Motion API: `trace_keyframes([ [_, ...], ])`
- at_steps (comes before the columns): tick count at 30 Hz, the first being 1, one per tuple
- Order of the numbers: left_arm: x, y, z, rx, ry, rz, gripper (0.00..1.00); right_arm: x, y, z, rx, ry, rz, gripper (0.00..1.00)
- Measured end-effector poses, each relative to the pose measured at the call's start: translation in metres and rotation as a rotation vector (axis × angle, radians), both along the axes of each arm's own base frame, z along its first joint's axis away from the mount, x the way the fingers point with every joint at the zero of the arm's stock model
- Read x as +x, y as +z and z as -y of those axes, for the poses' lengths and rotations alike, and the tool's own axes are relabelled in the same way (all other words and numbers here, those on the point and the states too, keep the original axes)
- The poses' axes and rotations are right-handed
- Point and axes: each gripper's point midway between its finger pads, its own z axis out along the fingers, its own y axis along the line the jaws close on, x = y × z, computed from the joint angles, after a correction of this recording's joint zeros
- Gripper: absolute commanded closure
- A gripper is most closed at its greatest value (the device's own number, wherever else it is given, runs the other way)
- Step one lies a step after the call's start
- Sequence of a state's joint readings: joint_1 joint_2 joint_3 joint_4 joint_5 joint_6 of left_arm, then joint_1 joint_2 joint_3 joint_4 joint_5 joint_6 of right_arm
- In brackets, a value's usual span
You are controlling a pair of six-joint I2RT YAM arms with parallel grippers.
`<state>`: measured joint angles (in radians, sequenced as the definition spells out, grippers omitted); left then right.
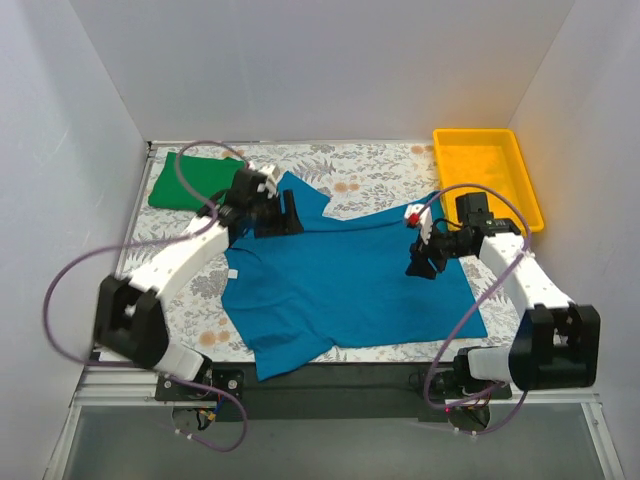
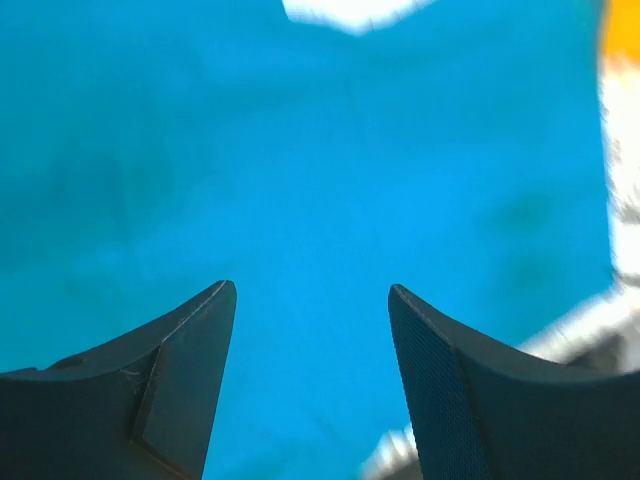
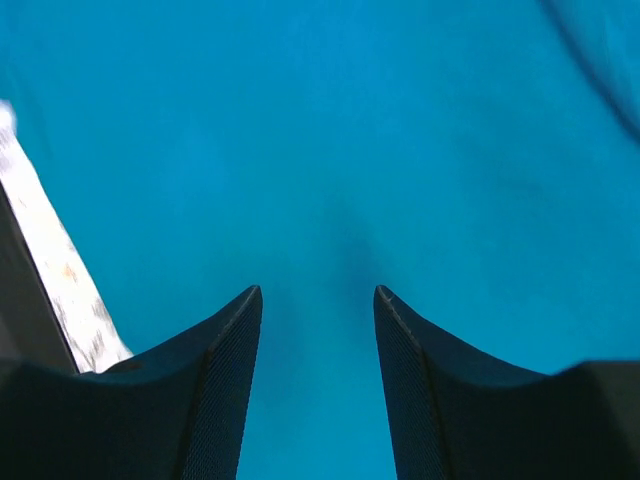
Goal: Fold and stack the t-shirts
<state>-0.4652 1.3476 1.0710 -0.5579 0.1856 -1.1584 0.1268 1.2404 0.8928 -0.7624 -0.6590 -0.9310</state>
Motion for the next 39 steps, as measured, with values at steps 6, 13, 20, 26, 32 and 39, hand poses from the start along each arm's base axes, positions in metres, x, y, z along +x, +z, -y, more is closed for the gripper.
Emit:
trace_keyframes([
  [6, 0.164, -0.043, -0.008, 0.068, 0.007, 0.096, 0.42, 0.04, 0.009, 0.012, 0.241, -0.166, -0.099, 0.45],
  [13, 0.273, -0.077, -0.054, 0.11, 0.036, 0.16, 0.49, 0.042, 0.025, 0.012, 0.347, -0.177, -0.094, 0.45],
  [20, 0.303, -0.105, -0.044, 0.097, -0.041, 0.186, 0.61, 0.041, 0.025, 0.008, 0.372, -0.171, -0.115, 0.45],
  [26, 0.311, -0.121, -0.034, 0.065, -0.076, 0.183, 0.61, 0.041, 0.024, 0.008, 0.374, -0.171, -0.12, 0.45],
  [32, 0.317, -0.132, -0.03, 0.044, -0.08, 0.185, 0.64, 0.041, 0.023, 0.008, 0.374, -0.173, -0.126, 0.45],
  [39, 0.321, -0.133, -0.028, 0.042, -0.075, 0.194, 0.68, 0.041, 0.022, 0.008, 0.375, -0.174, -0.131, 0.45],
])
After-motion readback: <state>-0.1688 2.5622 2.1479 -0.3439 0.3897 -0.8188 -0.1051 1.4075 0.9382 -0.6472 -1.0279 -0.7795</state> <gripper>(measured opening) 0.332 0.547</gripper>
